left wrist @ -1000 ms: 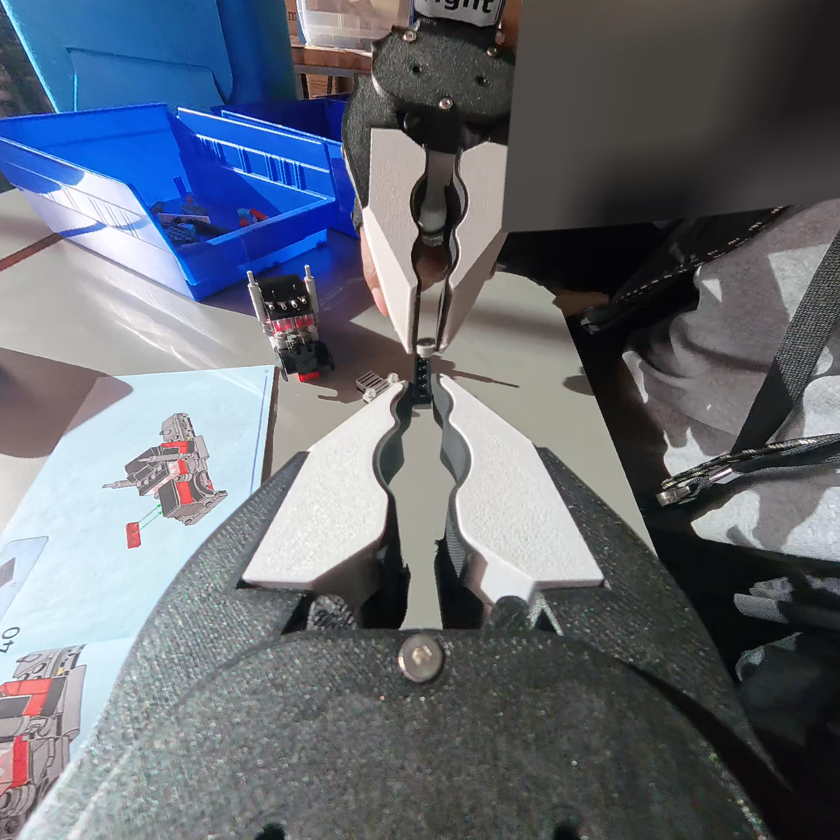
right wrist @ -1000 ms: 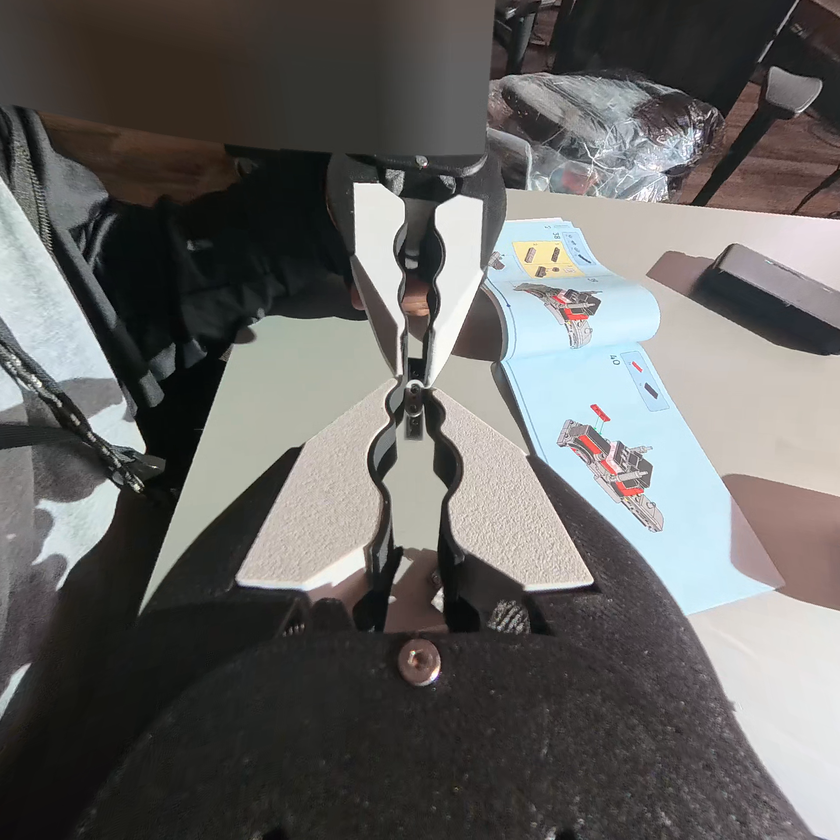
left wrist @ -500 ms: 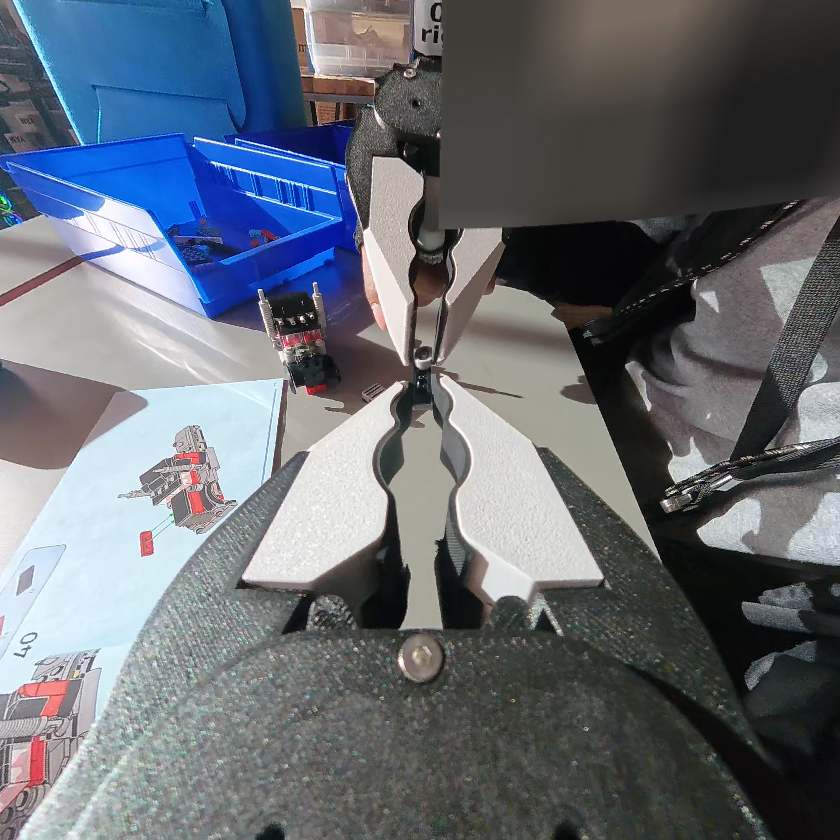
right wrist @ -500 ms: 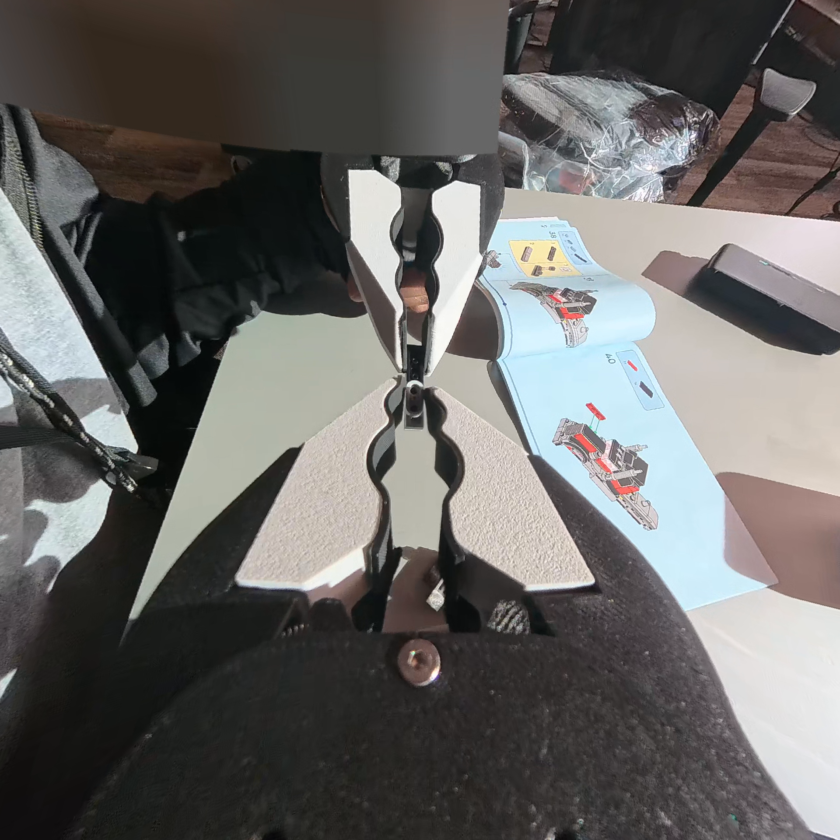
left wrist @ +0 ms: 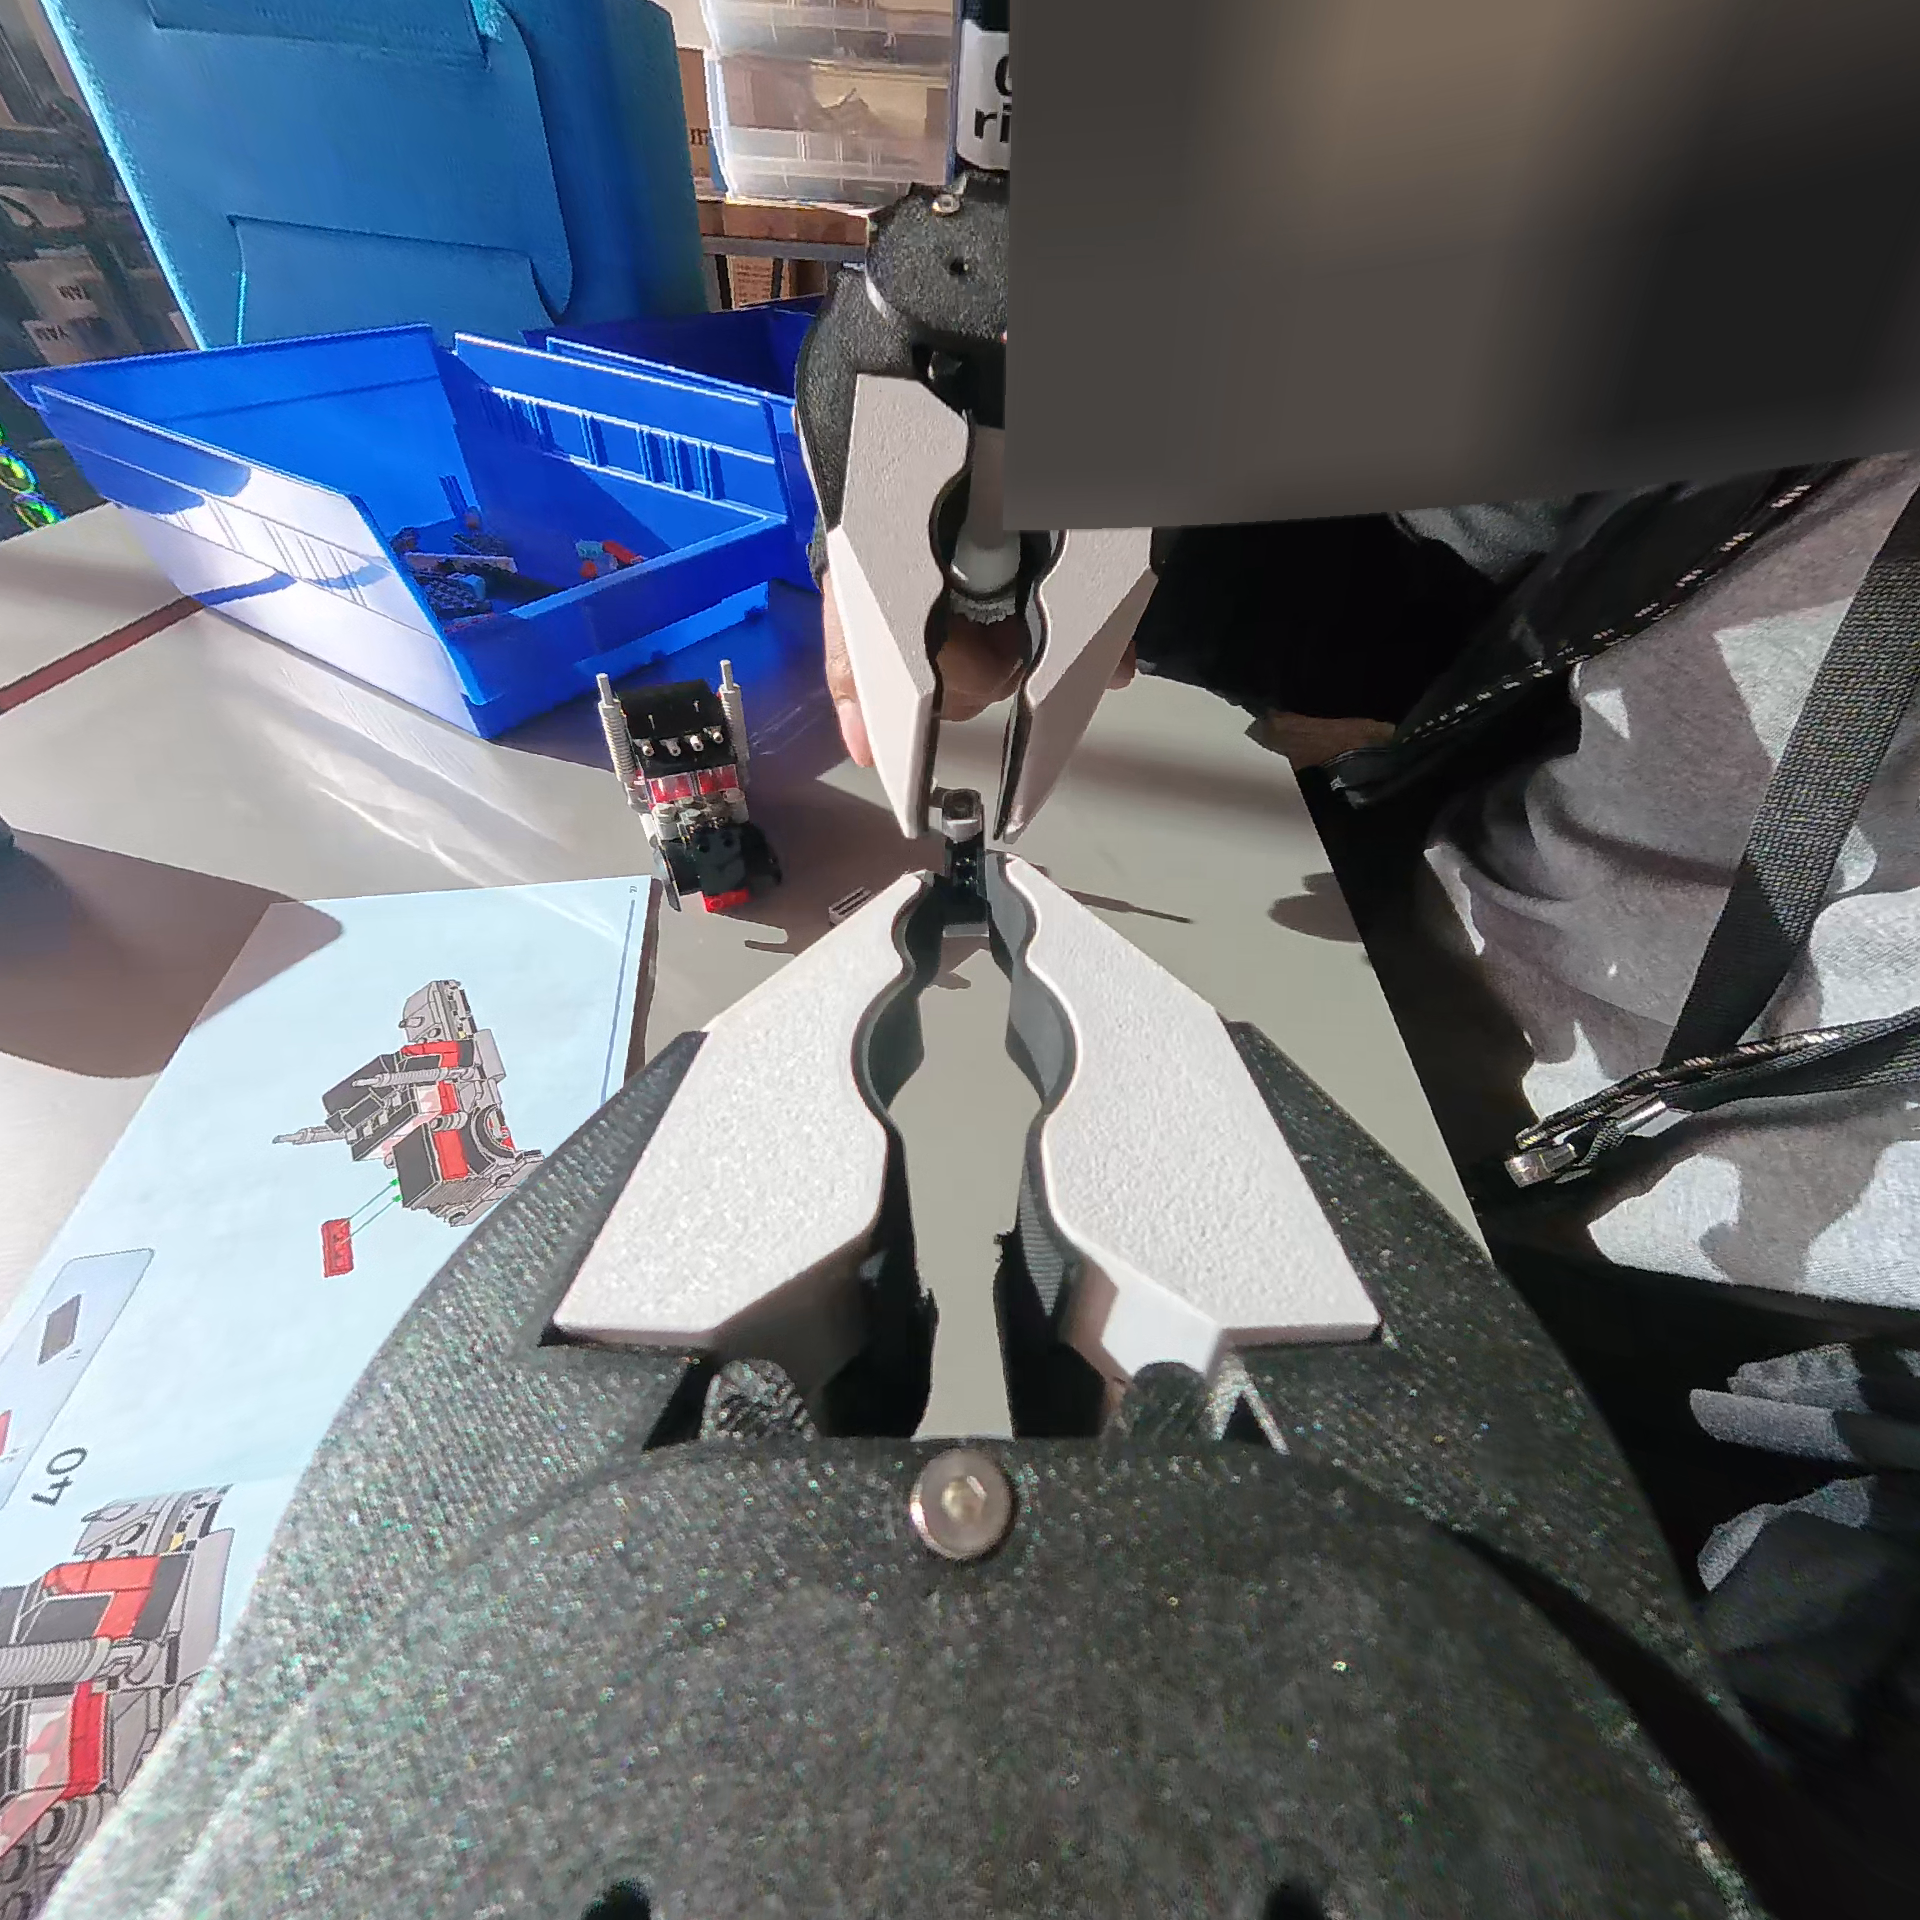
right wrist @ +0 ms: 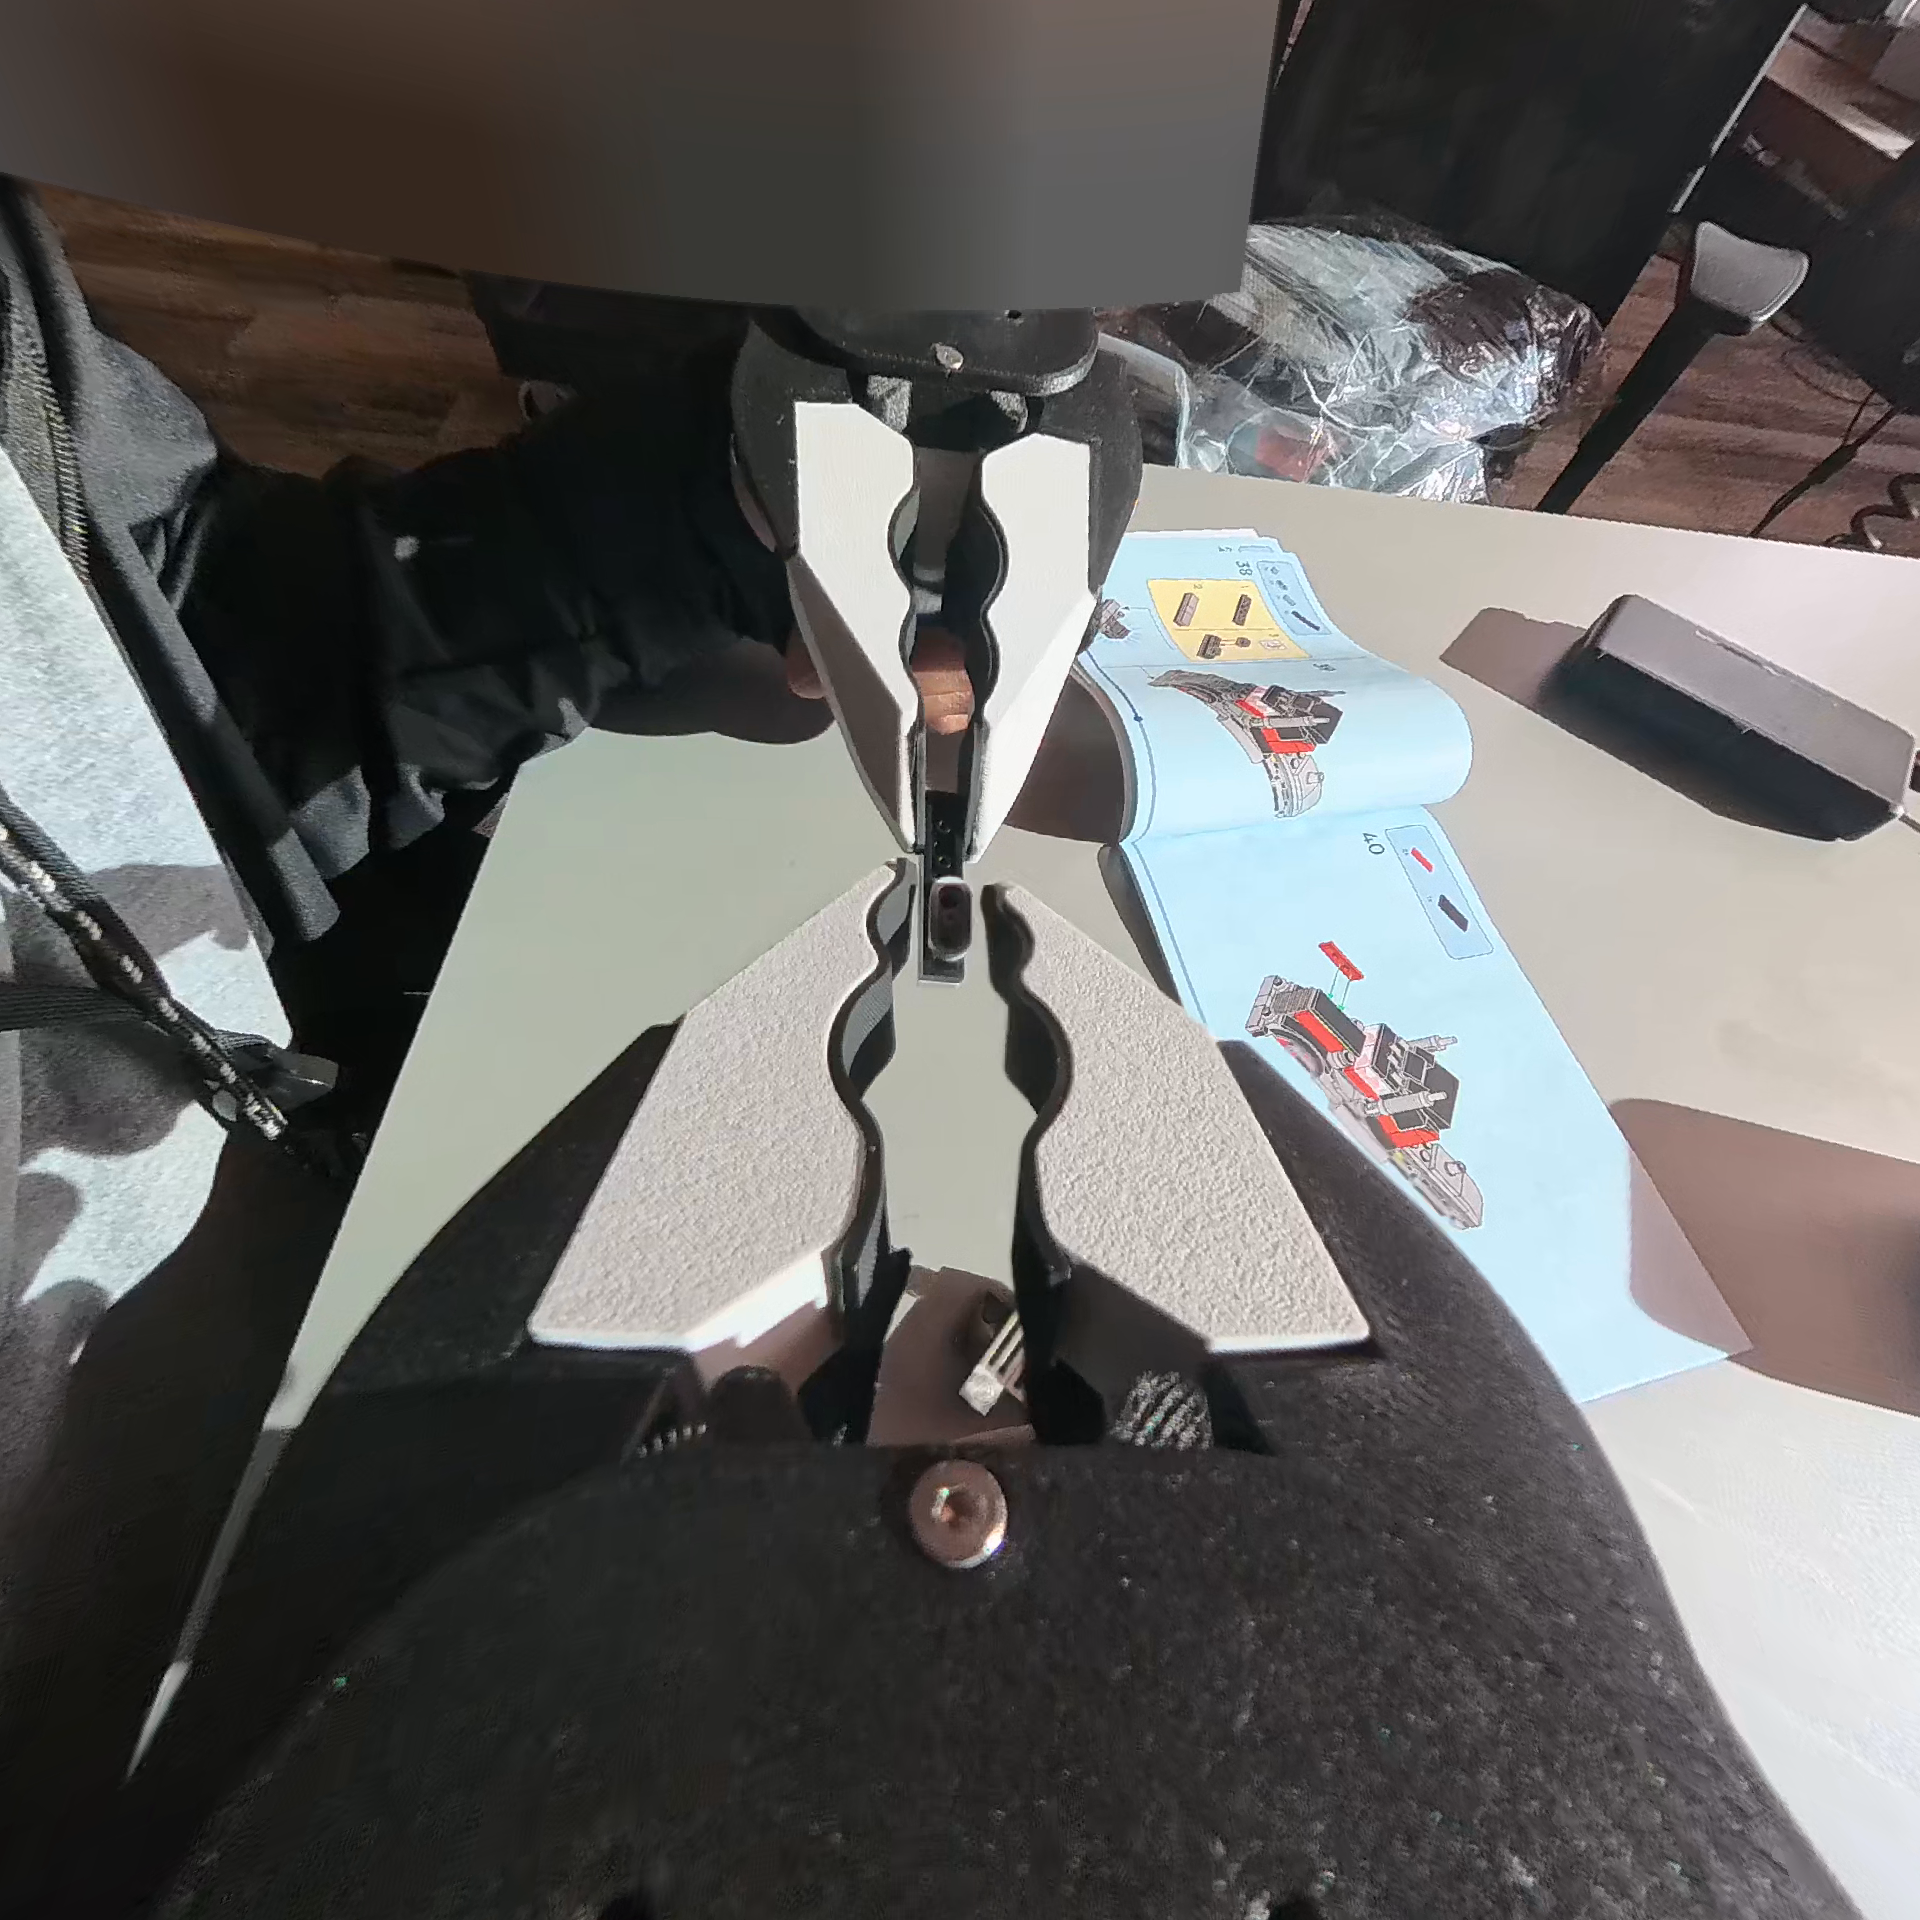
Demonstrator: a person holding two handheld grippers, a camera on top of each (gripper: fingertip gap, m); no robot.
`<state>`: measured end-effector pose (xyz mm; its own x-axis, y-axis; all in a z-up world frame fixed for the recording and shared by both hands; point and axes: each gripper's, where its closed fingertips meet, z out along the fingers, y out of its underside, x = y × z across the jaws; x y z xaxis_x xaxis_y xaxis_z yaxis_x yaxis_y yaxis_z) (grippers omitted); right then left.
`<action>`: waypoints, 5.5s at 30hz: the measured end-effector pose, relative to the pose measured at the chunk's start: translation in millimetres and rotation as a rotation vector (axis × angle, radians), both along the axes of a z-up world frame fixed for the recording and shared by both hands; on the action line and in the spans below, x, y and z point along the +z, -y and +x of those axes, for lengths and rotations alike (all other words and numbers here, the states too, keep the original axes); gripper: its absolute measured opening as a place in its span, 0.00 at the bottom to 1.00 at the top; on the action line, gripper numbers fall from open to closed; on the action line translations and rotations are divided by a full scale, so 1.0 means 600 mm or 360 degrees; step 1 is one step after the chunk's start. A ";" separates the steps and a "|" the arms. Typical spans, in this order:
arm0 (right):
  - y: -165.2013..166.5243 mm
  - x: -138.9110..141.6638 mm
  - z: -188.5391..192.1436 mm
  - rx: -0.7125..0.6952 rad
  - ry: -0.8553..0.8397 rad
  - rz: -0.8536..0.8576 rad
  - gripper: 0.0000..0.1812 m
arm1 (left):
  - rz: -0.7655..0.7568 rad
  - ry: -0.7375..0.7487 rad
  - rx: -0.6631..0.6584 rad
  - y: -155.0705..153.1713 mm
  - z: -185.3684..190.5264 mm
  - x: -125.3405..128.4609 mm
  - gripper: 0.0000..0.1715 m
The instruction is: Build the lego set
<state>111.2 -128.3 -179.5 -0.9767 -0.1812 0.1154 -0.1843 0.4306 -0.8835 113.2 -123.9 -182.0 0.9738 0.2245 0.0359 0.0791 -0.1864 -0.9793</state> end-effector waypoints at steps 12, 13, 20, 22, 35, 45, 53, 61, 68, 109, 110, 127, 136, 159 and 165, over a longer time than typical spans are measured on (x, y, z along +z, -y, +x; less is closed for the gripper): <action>-0.016 0.014 -0.018 -0.0021 -0.0789 -0.0371 0.20 | 0.0083 0.0090 0.0069 0.011 -0.013 0.010 0.05; -0.015 0.016 -0.015 -0.0005 -0.0874 -0.0396 0.20 | 0.0090 0.0101 0.0073 0.012 -0.014 0.011 0.05; -0.001 0.019 -0.016 -0.0007 -0.1238 -0.0424 0.22 | 0.0137 0.0147 0.0066 0.013 -0.013 0.016 0.05; 0.003 0.014 -0.015 0.0004 -0.1287 -0.0409 0.22 | 0.0149 0.0168 0.0065 0.014 -0.013 0.017 0.05; 0.013 0.014 -0.016 0.0003 -0.1439 -0.0424 0.18 | 0.0169 0.0247 0.0060 0.016 -0.014 0.016 0.05; 0.018 0.009 -0.016 -0.0001 -0.1483 -0.0399 0.13 | 0.0163 0.0277 0.0067 0.016 -0.016 0.013 0.05; 0.021 0.008 -0.021 -0.0033 -0.1495 -0.0379 0.08 | 0.0154 0.0314 0.0081 0.017 -0.019 0.009 0.05; 0.021 0.006 -0.022 -0.0038 -0.1504 -0.0364 0.08 | 0.0164 0.0365 0.0085 0.017 -0.021 0.007 0.05; 0.020 0.003 -0.025 -0.0040 -0.1513 -0.0334 0.08 | 0.0145 0.0359 0.0095 0.017 -0.022 0.004 0.06; 0.024 -0.005 -0.020 -0.0013 -0.1442 -0.0260 0.07 | 0.0112 0.0366 0.0088 0.015 -0.021 -0.002 0.06; 0.023 -0.005 -0.019 -0.0010 -0.1441 -0.0256 0.07 | 0.0111 0.0364 0.0086 0.015 -0.020 -0.002 0.06; 0.022 0.007 -0.012 -0.0016 -0.1701 -0.0297 0.07 | 0.0142 0.0342 0.0071 0.012 -0.015 0.005 0.17; 0.022 0.015 -0.006 -0.0011 -0.1742 -0.0348 0.07 | 0.0134 0.0319 -0.0011 0.004 -0.002 0.007 0.06; 0.023 0.031 0.001 -0.0018 -0.1654 -0.0459 0.07 | 0.0190 0.0289 -0.0060 0.000 0.004 0.020 0.06; 0.023 0.032 -0.001 -0.0029 -0.1620 -0.0469 0.08 | 0.0194 0.0284 -0.0052 0.001 0.003 0.021 0.05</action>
